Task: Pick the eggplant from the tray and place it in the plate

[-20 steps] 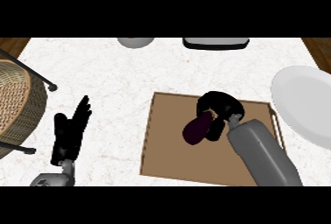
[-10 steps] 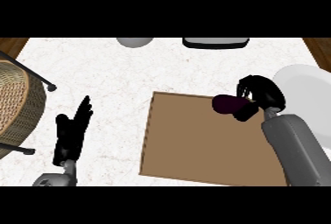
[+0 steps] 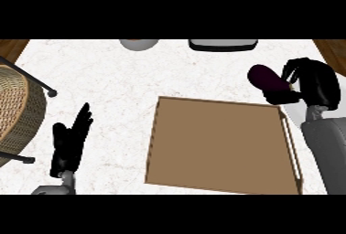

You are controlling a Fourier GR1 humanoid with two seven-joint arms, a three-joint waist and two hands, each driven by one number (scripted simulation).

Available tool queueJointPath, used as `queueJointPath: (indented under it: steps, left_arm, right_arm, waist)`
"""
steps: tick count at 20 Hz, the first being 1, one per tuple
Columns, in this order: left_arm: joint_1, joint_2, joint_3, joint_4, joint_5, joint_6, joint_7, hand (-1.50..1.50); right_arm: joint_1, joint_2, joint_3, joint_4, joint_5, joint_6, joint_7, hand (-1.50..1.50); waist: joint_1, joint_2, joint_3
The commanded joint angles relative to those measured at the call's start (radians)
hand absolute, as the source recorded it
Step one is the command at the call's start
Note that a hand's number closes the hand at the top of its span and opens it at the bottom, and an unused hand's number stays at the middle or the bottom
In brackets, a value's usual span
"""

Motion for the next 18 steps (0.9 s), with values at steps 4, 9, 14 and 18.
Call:
queueJointPath:
  steps: [4, 9, 14, 18]
  left_arm:
    - [-0.038, 0.009, 0.035, 0.046, 0.004, -0.005, -0.013, 0.0]
    - [0.023, 0.02, 0.038, 0.035, 0.02, -0.056, -0.05, 0.0]
    - [-0.069, -0.001, 0.046, 0.069, 0.0, -0.037, -0.026, 0.0]
    - [-0.006, -0.026, 0.005, -0.007, -0.021, -0.027, 0.004, 0.0]
  right_arm:
    - [0.021, -0.083, -0.117, -0.18, 0.019, 0.01, 0.15, 1.5]
    - [0.051, -0.117, -0.214, -0.106, -0.016, -0.021, 0.106, 1.5]
    - [0.003, -0.135, -0.272, 0.113, -0.04, -0.077, 0.003, 1.5]
    - [-0.064, -0.222, -0.335, 0.318, -0.079, -0.063, -0.106, 1.5]
  waist:
    - [-0.004, 0.0, -0.001]
    - [0.008, 0.003, 0.0]
    - [0.011, 0.006, 0.0]
    - [0.021, 0.008, 0.001]
